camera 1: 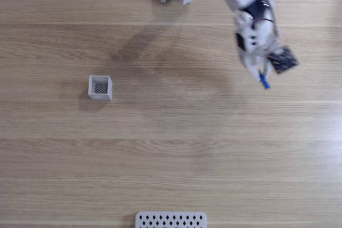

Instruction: Grasp a peg and put it in the crate.

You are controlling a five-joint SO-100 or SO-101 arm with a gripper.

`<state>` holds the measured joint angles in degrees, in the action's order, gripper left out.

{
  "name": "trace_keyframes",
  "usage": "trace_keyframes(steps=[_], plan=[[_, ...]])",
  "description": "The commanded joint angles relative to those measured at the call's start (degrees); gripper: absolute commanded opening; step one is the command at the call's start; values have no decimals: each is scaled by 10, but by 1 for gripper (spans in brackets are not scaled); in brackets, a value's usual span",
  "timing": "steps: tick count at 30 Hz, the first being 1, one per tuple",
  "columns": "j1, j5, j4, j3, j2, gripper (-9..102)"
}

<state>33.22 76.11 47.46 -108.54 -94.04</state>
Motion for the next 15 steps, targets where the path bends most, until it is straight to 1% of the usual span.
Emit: trace_keyframes(steps=[1,4,8,11,15], plan=[[-157,37,-140,-98,-210,-1],[-283,127,-272,-182,-255,-1],[-430,226,-433,-260,-240,-1],[-523,241,-523,-272,-192,-1],[-612,211,-619,-272,-115,-1]])
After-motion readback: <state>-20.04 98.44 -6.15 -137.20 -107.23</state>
